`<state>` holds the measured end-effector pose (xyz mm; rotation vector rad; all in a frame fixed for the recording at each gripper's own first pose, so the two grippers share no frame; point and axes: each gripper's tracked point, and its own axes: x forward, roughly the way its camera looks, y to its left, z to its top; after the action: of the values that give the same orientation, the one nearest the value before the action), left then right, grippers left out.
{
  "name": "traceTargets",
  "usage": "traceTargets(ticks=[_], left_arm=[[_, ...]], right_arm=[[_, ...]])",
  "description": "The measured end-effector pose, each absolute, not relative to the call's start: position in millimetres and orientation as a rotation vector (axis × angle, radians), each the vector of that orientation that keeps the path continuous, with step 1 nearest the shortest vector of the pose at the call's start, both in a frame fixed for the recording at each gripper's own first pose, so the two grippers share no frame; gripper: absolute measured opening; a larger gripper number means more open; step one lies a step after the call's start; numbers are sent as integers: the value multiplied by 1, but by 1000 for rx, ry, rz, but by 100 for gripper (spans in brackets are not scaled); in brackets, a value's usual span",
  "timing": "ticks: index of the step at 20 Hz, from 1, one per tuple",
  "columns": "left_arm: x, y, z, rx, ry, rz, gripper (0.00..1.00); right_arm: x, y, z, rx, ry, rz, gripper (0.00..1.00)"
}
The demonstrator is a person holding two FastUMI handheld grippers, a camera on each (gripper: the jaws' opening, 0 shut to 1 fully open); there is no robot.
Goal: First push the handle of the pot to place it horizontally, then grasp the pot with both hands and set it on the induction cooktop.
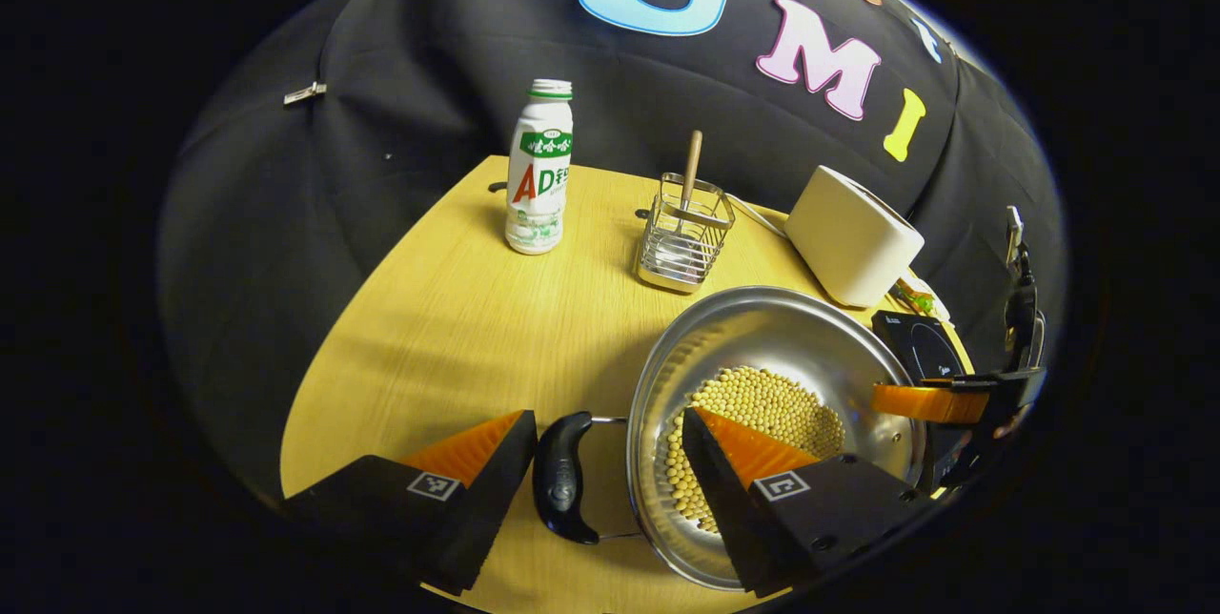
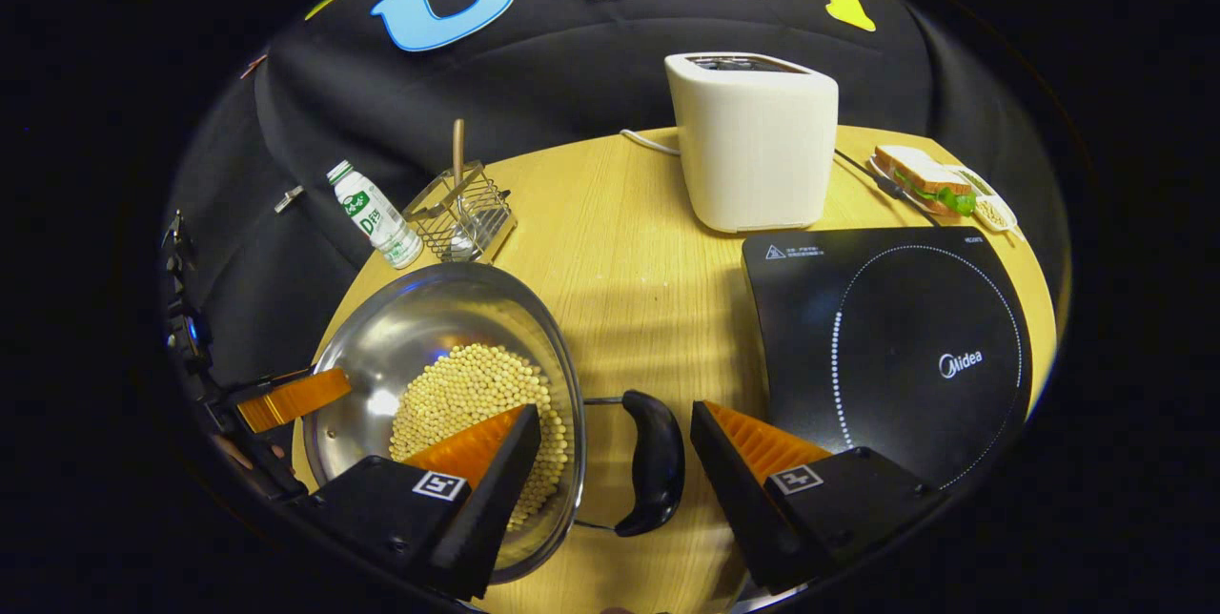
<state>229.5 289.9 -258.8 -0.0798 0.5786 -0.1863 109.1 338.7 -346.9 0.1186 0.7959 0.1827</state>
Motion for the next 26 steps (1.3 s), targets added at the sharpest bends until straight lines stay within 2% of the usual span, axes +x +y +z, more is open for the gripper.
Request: traceTargets(ticks=[4, 5, 8, 9, 10, 12, 22, 23, 25, 26], left_arm=[[237, 292, -272, -99, 598, -165, 93], [239, 291, -274, -117, 601, -164, 90], [236, 287, -283, -130, 618, -169, 84], [238, 291, -285, -117, 615, -164, 81], [238, 294, -286, -108, 614, -157, 77], [238, 295, -286, -121, 616, -160, 67], [235, 293, -298, -182, 646, -160, 66], [235, 294, -298, -184, 644, -159, 64], [233, 294, -298, -195, 645, -152, 63], [232, 296, -297, -198, 641, -147, 61]], right_arm=[[111, 348, -358, 101, 797, 191, 98], [112, 350, -362, 96, 800, 189, 98], [114, 343, -366, 70, 795, 172, 90], [114, 341, -366, 70, 790, 166, 78], [114, 341, -368, 74, 794, 166, 79], [111, 343, -374, 81, 815, 171, 75], [109, 338, -377, 76, 805, 155, 68], [111, 340, -377, 91, 809, 150, 68], [109, 338, -373, 101, 816, 152, 61], [109, 341, -378, 102, 821, 157, 63]])
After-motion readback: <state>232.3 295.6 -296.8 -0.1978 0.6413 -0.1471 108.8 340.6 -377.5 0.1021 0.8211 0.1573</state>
